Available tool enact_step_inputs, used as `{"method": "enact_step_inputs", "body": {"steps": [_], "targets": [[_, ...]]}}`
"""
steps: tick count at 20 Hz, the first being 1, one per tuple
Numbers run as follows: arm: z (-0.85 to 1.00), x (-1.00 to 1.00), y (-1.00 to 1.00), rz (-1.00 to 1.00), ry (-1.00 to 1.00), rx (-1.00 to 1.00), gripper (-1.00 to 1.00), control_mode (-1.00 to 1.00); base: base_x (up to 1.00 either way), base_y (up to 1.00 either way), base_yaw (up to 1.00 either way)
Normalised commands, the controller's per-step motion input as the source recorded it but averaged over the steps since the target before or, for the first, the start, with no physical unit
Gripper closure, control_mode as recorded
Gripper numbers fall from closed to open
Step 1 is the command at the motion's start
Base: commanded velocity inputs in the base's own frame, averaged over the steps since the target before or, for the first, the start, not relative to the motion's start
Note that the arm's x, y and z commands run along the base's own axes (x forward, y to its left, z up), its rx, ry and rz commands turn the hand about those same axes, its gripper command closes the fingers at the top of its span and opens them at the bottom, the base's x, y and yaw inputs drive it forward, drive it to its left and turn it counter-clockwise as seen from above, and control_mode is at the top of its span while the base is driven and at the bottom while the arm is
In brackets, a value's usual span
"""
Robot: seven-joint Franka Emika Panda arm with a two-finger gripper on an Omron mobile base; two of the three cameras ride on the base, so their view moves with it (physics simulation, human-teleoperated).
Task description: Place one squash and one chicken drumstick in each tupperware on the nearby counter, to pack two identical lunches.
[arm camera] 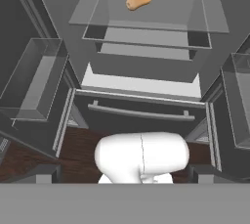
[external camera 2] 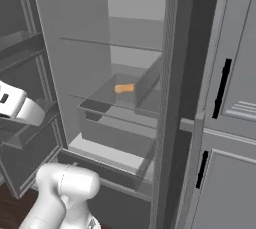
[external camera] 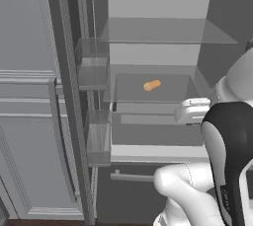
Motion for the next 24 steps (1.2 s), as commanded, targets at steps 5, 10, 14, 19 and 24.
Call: {"method": "enact_step_inputs", "body": {"steps": [5, 10, 14, 19, 24], "targets": [[0.00, 0.00, 0.00, 0.00, 0.00, 0.00, -1.00, 1.00, 0.06, -0.70, 0.10], [0.00, 0.00, 0.00, 0.00, 0.00, 0.00, -1.00, 1.00, -0.24, 0.12, 0.07], [-0.02, -0.09, -0.10, 0.00, -0.11, 0.20, -1.00, -1.00, 0.00, 0.00, 0.00], [-0.16, 0.38, -0.08, -0.12, -0.07, 0.13, -1.00, -1.00, 0.00, 0.00, 0.00], [-0.03, -0.03, 0.26, -0.32, -0.01, -0.01, -1.00, -1.00, 0.00, 0.00, 0.00]]}}
